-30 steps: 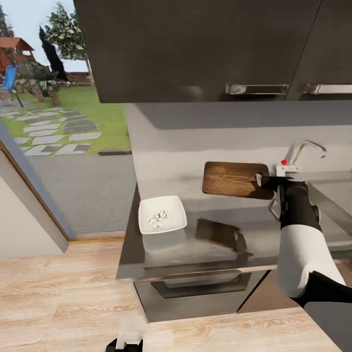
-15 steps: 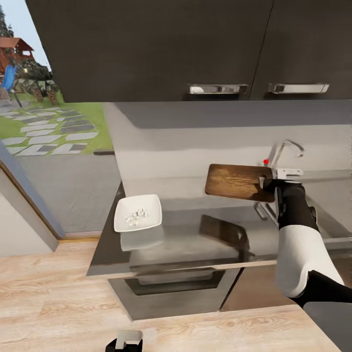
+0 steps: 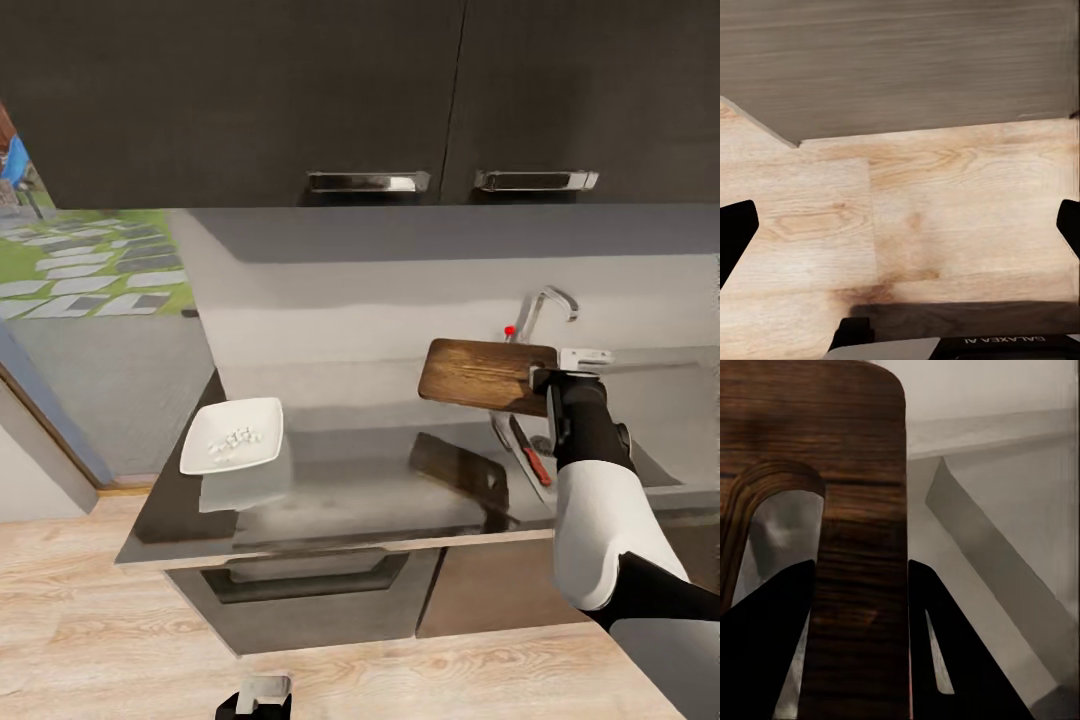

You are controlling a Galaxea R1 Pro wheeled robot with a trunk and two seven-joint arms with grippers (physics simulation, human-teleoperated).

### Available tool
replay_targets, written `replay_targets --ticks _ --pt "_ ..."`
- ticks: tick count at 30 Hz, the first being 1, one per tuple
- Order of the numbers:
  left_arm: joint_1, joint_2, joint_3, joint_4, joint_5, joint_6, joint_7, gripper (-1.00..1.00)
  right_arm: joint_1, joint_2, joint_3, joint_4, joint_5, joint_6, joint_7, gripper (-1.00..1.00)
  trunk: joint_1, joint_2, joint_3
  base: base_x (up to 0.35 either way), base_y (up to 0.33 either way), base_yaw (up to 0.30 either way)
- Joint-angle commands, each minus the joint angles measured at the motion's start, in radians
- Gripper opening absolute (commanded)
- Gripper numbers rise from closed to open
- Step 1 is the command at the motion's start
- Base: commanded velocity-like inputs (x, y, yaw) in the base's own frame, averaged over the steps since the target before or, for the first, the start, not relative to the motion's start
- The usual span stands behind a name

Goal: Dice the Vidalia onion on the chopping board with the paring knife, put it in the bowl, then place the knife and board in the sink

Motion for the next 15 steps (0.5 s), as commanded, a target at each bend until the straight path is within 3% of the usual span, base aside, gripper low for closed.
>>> replay_targets --ticks 1,6,10,13,15 --pt "-0.002 0.000 -0.003 0.005 -0.002 -0.007 0.006 1.00 -0.001 0.003 -0.002 0.006 -0.001 0.000 -0.012 -1.00 0.000 -0.002 -0.002 0.000 -0.322 0.000" --pt "-0.002 0.000 -0.003 0.005 -0.002 -0.007 0.006 1.00 -0.001 0.008 -0.002 0.032 -0.003 -0.023 -0.044 -1.00 0.000 -0.002 -0.002 0.000 -0.322 0.000" --pt "-0.002 0.000 -0.003 0.005 -0.002 -0.008 0.006 1.00 -0.001 0.023 -0.002 0.059 -0.014 -0.046 -0.122 -1.00 0.000 -0.002 -0.002 0.000 -0.320 0.000" --pt "-0.002 0.001 -0.002 0.005 -0.002 -0.009 0.006 1.00 -0.001 0.028 -0.002 0.100 -0.047 -0.103 -0.208 -1.00 0.000 -0.002 -0.002 0.000 -0.168 0.000" --pt "-0.002 0.001 -0.002 0.005 -0.002 -0.009 0.006 1.00 -0.001 0.029 -0.003 0.144 -0.094 -0.153 -0.287 -1.00 0.000 -0.002 -0.002 0.000 -0.053 0.000"
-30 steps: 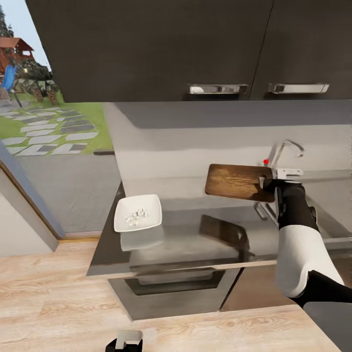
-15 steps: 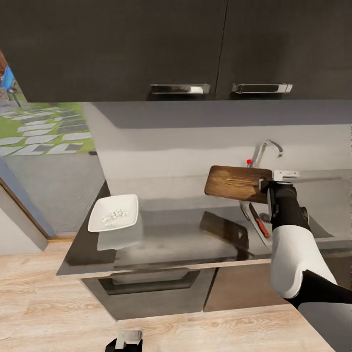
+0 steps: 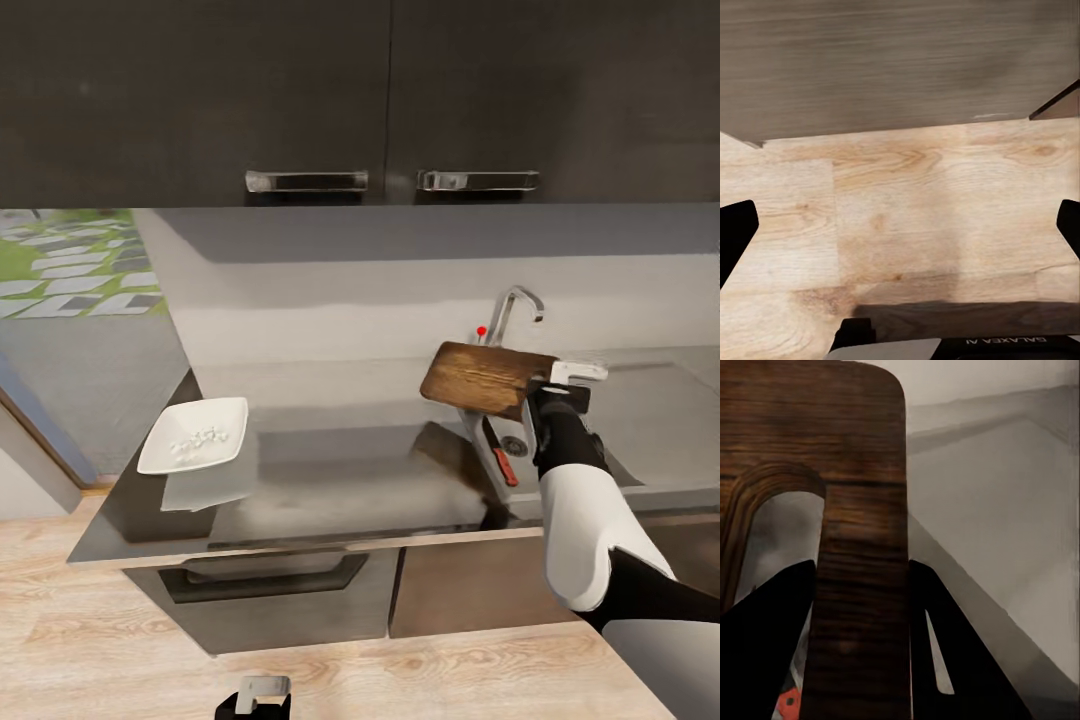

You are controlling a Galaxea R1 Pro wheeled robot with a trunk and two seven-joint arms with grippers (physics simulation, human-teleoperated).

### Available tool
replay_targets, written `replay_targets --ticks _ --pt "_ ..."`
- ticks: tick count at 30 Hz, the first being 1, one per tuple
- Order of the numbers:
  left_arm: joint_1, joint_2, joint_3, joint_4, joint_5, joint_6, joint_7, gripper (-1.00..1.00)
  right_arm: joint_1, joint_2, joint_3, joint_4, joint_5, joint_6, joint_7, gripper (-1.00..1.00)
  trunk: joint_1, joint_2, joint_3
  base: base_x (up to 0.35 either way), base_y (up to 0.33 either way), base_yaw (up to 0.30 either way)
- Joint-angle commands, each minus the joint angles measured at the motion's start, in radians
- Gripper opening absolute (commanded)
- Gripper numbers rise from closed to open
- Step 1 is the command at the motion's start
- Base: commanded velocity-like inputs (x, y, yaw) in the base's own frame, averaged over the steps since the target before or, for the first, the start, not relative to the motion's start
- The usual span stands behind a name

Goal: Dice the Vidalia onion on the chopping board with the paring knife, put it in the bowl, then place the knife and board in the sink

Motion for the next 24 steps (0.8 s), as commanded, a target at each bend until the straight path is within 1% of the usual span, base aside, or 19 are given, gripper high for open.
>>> replay_targets --ticks 1,2,3,4,5,7,9,12,13,15,17,18,21,24 --pt "-0.002 0.000 -0.003 0.005 -0.002 -0.007 0.005 1.00 -0.001 0.001 -0.006 0.033 -0.051 -0.041 -0.062 -1.00 0.000 -0.002 -0.002 0.000 -0.021 0.000" --pt "-0.002 0.001 -0.003 0.005 -0.002 -0.007 0.005 1.00 -0.001 0.001 -0.006 0.061 -0.139 -0.093 -0.136 -1.00 0.000 -0.002 -0.002 0.000 -0.009 0.000" --pt "-0.002 0.001 -0.003 0.005 -0.002 -0.007 0.005 1.00 -0.001 0.001 -0.006 0.071 -0.181 -0.112 -0.167 -1.00 0.000 -0.002 -0.002 0.000 -0.006 0.000" --pt "-0.002 0.001 -0.003 0.004 -0.002 -0.007 0.005 1.00 -0.001 0.001 -0.007 0.085 -0.234 -0.132 -0.200 -1.00 0.000 -0.002 -0.002 0.000 -0.003 0.000" --pt "-0.002 0.001 -0.003 0.004 -0.002 -0.008 0.005 1.00 -0.001 0.001 -0.007 0.101 -0.260 -0.145 -0.215 -1.00 0.000 -0.002 -0.002 0.000 -0.002 0.000" --pt "-0.002 0.001 -0.003 0.003 -0.002 -0.008 0.005 1.00 -0.001 0.001 -0.010 0.126 -0.288 -0.172 -0.232 -1.00 0.000 -0.002 -0.002 0.000 -0.001 0.000" --pt "-0.002 0.004 -0.002 0.003 -0.002 -0.008 0.005 1.00 -0.001 0.000 -0.013 0.147 -0.315 -0.225 -0.266 -1.00 0.000 -0.002 -0.002 0.000 0.000 0.000" --pt "-0.002 0.016 -0.001 0.003 -0.002 -0.007 0.005 1.00 -0.001 -0.001 -0.015 0.161 -0.375 -0.295 -0.363 -1.00 0.000 -0.002 -0.002 0.000 0.000 0.000" --pt "-0.002 0.017 -0.001 0.003 -0.002 -0.007 0.005 1.00 -0.001 -0.001 -0.015 0.163 -0.387 -0.302 -0.380 -1.00 0.000 -0.002 -0.002 0.000 0.000 0.000" --pt "-0.002 0.020 -0.001 0.003 -0.002 -0.007 0.005 1.00 -0.001 0.001 -0.014 0.172 -0.438 -0.319 -0.436 -1.00 0.000 -0.002 -0.002 0.000 0.000 0.000" --pt "-0.002 0.021 -0.002 0.003 -0.002 -0.007 0.005 1.00 -0.001 0.001 -0.014 0.193 -0.475 -0.328 -0.465 -1.00 0.000 -0.002 -0.002 0.000 0.000 0.000" --pt "-0.002 0.020 -0.002 0.003 -0.002 -0.007 0.005 1.00 -0.001 0.001 -0.014 0.204 -0.486 -0.335 -0.473 -1.00 0.000 -0.002 -0.002 0.000 0.000 0.000" --pt "-0.002 0.020 -0.002 0.003 -0.002 -0.007 0.005 1.00 -0.001 -0.002 -0.016 0.221 -0.498 -0.364 -0.492 -1.00 0.000 -0.002 -0.002 0.000 0.000 0.000" --pt "-0.002 0.019 -0.002 0.003 -0.002 -0.007 0.005 1.00 -0.001 -0.003 -0.016 0.227 -0.504 -0.391 -0.553 -1.00 0.000 -0.002 -0.002 0.000 0.000 0.000"
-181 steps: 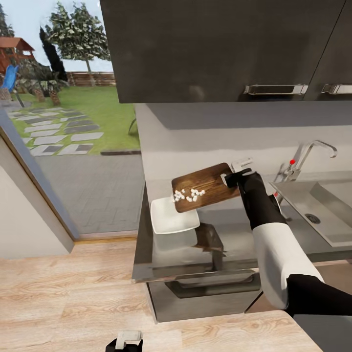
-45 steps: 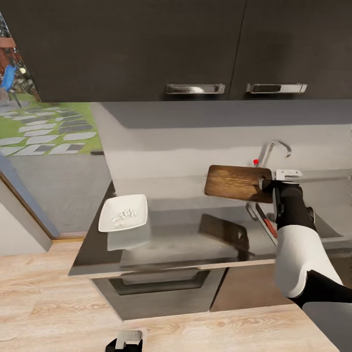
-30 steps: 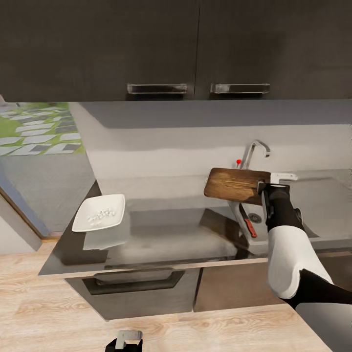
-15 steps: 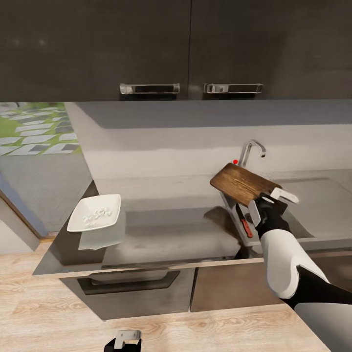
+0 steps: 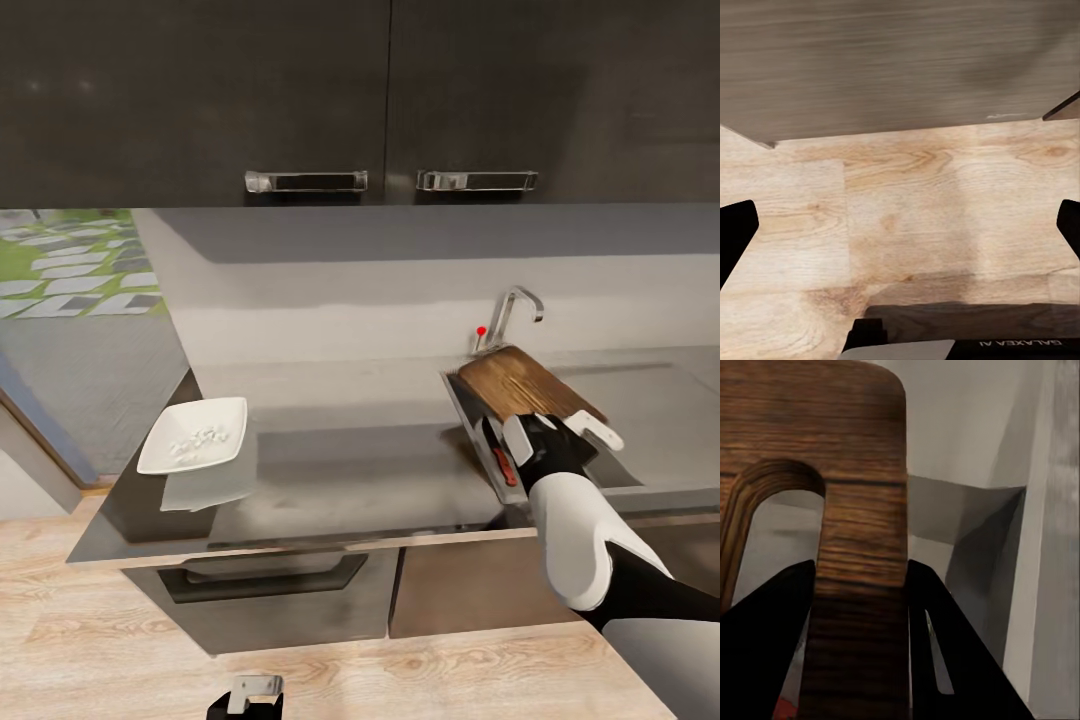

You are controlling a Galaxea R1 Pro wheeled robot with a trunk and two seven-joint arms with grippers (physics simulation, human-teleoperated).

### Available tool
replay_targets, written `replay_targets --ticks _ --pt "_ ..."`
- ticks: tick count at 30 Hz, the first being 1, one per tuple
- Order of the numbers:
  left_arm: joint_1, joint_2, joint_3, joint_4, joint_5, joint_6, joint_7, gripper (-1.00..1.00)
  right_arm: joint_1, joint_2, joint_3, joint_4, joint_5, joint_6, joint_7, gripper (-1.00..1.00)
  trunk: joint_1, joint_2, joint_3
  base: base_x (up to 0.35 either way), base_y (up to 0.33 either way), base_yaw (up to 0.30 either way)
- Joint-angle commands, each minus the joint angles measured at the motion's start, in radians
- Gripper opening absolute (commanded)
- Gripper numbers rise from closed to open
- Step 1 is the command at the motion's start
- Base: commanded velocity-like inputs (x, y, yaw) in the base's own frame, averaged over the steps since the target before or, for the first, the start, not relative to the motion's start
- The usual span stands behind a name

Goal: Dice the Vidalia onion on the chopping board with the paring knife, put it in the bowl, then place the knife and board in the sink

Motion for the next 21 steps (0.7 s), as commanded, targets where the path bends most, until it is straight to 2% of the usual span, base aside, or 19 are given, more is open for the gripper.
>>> replay_targets --ticks 1,4,11,16,21 --pt "-0.002 -0.001 -0.003 0.005 -0.001 -0.007 0.005 1.00 -0.001 0.002 0.000 -0.001 -0.004 -0.002 -0.013 -1.00 0.000 -0.002 -0.002 0.000 0.000 0.000" --pt "-0.002 -0.001 -0.002 0.004 0.000 -0.007 0.006 1.00 -0.001 0.005 0.002 0.001 -0.007 -0.009 -0.059 -1.00 0.000 -0.002 -0.002 0.000 0.000 0.000" --pt "-0.002 -0.001 -0.002 0.003 0.001 -0.007 0.007 1.00 -0.001 0.004 -0.001 0.000 -0.007 -0.011 -0.097 -1.00 0.000 -0.002 -0.002 0.000 0.000 0.000" --pt "-0.002 -0.001 -0.002 0.003 0.002 -0.007 0.007 1.00 -0.001 0.004 -0.002 -0.002 -0.014 -0.011 -0.163 -1.00 0.000 -0.002 -0.002 0.000 0.000 0.000" --pt "-0.002 -0.001 -0.001 0.003 0.023 -0.006 0.015 1.00 -0.001 0.005 -0.002 -0.002 -0.048 -0.011 -0.191 -1.00 0.000 -0.002 -0.002 0.000 0.000 0.000"
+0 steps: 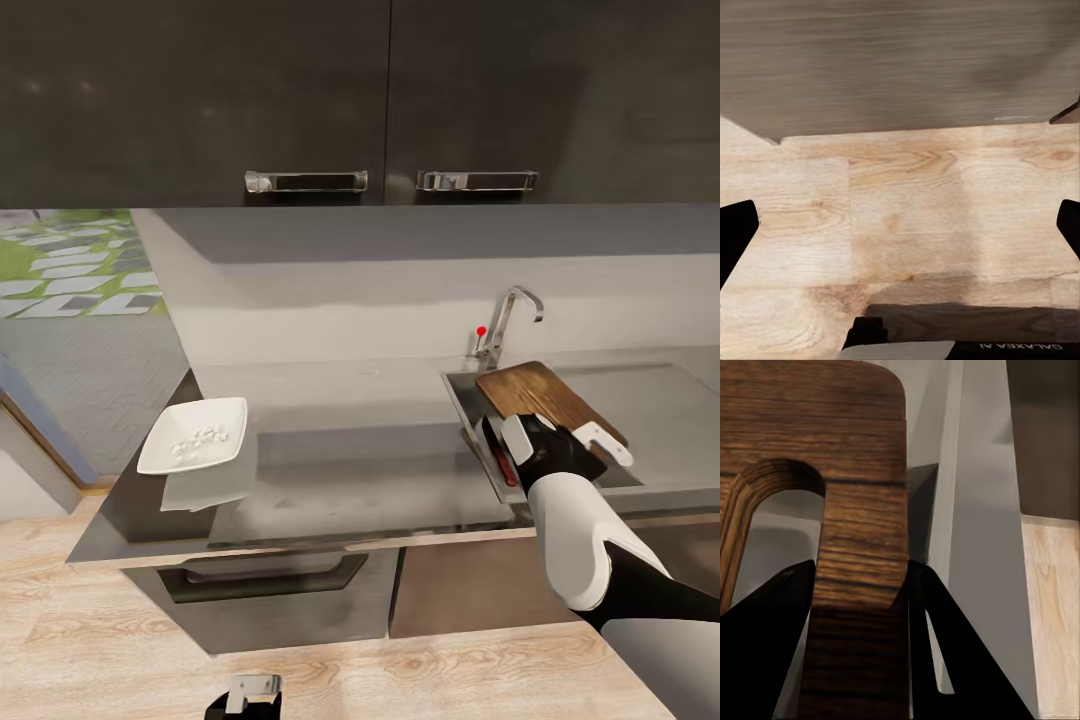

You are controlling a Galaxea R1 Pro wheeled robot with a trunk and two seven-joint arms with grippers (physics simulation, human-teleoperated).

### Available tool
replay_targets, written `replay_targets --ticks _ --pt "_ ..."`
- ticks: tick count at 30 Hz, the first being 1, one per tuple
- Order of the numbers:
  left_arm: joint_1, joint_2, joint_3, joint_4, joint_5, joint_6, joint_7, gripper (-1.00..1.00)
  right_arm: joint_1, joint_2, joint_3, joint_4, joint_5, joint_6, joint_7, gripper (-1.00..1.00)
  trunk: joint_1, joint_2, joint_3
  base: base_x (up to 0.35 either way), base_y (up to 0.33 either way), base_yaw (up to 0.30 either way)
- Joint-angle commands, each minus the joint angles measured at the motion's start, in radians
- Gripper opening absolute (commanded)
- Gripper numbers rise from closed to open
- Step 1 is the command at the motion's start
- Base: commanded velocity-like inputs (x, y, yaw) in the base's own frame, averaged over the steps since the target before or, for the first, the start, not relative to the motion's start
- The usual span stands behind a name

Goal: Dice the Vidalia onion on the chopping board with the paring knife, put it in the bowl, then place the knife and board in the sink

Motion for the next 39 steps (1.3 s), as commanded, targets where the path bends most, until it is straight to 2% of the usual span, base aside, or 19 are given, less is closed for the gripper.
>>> replay_targets --ticks 1,7,11,14,15,16,17,20,25,28,39 --pt "-0.002 0.000 -0.002 0.005 0.011 -0.007 0.012 1.00 -0.001 0.001 -0.002 -0.001 -0.011 -0.001 -0.003 -1.00 0.000 -0.002 -0.002 0.000 0.000 0.000" --pt "-0.002 0.002 -0.002 0.005 0.098 -0.007 0.039 1.00 -0.001 0.005 0.000 -0.002 -0.028 -0.004 -0.025 -1.00 0.000 -0.002 -0.002 0.158 0.000 0.000" --pt "-0.002 0.003 -0.002 0.006 0.124 -0.006 0.041 1.00 -0.001 0.007 0.001 -0.001 -0.029 -0.004 -0.029 -1.00 0.000 -0.002 -0.002 0.299 0.000 0.000" --pt "-0.002 0.003 -0.002 0.006 0.130 -0.001 0.046 1.00 -0.001 0.007 0.001 -0.001 -0.029 -0.004 -0.030 -1.00 0.000 -0.002 -0.002 0.312 -0.039 0.000" --pt "-0.002 0.002 -0.003 0.006 0.132 0.024 0.049 1.00 -0.001 0.006 0.000 -0.002 -0.029 -0.004 -0.030 -1.00 0.000 -0.002 -0.002 0.296 -0.076 0.000" --pt "-0.002 0.001 -0.003 0.006 0.132 0.059 0.049 1.00 -0.001 0.005 -0.001 -0.002 -0.029 -0.003 -0.030 -1.00 0.000 -0.002 -0.002 0.265 -0.054 0.000" --pt "-0.002 0.000 -0.003 0.008 0.133 0.180 0.048 1.00 -0.001 0.002 -0.002 -0.002 -0.029 -0.003 -0.030 -1.00 0.000 -0.002 -0.002 0.125 -0.018 0.000" --pt "0.023 0.003 -0.002 0.010 0.133 0.297 0.048 1.00 -0.001 0.000 -0.002 -0.002 -0.029 -0.004 -0.030 -1.00 0.000 -0.002 -0.002 0.047 -0.007 0.000" --pt "0.084 0.007 -0.001 0.010 0.133 0.324 0.049 1.00 -0.001 -0.002 -0.002 -0.003 -0.028 -0.005 -0.030 -1.00 0.000 -0.002 -0.002 0.006 -0.001 0.000" --pt "0.103 0.018 -0.001 0.010 0.133 0.325 0.049 1.00 -0.001 -0.004 -0.002 -0.003 -0.028 -0.005 -0.030 -1.00 0.000 -0.002 -0.002 0.000 0.000 0.000" --pt "0.123 0.023 0.000 0.010 0.133 0.326 0.049 1.00 -0.001 0.007 -0.001 0.007 -0.030 -0.004 -0.020 -1.00 0.000 -0.002 -0.002 0.000 0.000 0.000"
